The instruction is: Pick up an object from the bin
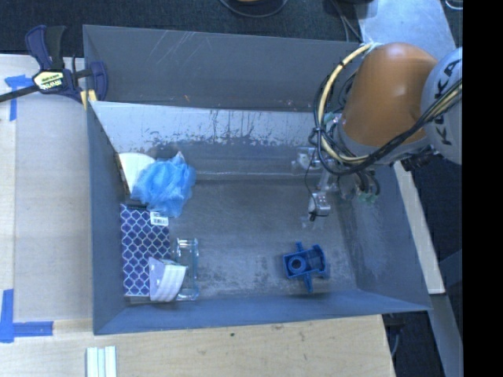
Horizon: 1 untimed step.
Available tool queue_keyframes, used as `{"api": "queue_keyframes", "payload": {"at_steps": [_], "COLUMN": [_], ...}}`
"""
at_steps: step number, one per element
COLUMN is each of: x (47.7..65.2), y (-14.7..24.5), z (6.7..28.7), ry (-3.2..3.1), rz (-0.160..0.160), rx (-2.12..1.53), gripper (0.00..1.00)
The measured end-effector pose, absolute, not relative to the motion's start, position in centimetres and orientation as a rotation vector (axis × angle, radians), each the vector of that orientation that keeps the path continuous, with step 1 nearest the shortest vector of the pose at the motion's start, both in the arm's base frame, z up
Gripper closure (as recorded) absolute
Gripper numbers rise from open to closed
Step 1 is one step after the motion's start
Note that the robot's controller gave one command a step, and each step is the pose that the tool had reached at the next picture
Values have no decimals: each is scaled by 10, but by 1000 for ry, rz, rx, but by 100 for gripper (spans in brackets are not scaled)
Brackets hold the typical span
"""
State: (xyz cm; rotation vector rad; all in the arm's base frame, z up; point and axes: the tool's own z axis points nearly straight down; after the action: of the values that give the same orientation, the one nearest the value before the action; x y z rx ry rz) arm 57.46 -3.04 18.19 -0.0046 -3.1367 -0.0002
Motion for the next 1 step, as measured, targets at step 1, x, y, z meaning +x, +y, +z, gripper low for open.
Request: {"api": "queue_keyframes", "payload": {"at_steps": [1], "x": [576], "y": [-30], "z": [187], "ry": [-3146], "rz": [0], "rx": [-3], "gripper": [0]}}
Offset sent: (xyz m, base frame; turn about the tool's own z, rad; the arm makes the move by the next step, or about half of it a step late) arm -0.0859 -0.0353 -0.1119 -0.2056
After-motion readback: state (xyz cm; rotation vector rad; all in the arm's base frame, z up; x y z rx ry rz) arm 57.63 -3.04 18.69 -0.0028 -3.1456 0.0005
